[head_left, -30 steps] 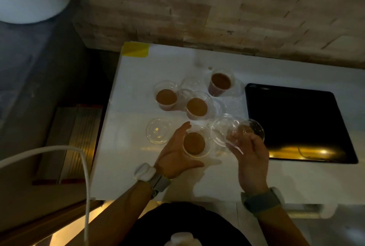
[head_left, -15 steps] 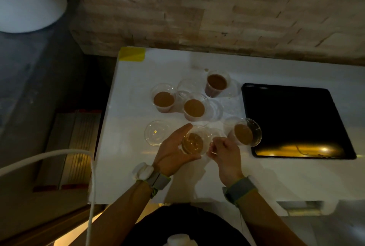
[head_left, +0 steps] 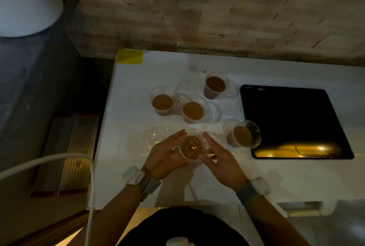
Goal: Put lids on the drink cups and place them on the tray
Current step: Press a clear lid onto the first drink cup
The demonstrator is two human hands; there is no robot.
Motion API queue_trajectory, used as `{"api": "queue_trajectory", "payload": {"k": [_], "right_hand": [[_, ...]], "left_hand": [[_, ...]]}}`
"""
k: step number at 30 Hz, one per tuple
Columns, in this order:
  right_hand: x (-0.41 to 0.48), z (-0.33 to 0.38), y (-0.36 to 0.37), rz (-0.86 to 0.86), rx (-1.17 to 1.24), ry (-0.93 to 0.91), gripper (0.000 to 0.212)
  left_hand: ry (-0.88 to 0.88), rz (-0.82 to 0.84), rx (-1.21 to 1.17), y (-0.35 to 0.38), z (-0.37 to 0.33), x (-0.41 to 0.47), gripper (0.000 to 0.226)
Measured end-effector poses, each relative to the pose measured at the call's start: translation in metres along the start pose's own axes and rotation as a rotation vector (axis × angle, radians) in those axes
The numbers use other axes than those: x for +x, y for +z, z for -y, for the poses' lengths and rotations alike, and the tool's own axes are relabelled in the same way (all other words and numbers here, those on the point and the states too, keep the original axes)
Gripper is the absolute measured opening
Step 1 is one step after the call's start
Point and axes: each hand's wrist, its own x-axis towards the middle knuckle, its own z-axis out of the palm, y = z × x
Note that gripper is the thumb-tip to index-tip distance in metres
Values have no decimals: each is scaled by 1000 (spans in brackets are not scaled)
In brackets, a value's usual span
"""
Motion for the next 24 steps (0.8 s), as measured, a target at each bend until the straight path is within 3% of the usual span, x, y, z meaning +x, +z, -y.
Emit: {"api": "queue_trajectory", "payload": {"k": [10, 15, 18, 24], "right_hand": [[2, -7, 3, 84, -74, 5, 78], [-2, -5, 7, -52, -185, -47, 79], [-3, -6, 13, -82, -88, -61, 77], [-1, -18, 21, 86, 229, 41, 78]], "left_hand": [[11, 103, -2, -1, 8, 10, 77], [-56, 161, -156, -2, 6, 11, 83], [-81, 189, -162, -4, 8, 12, 87], [-40, 213, -82, -4, 14, 12, 82]]}}
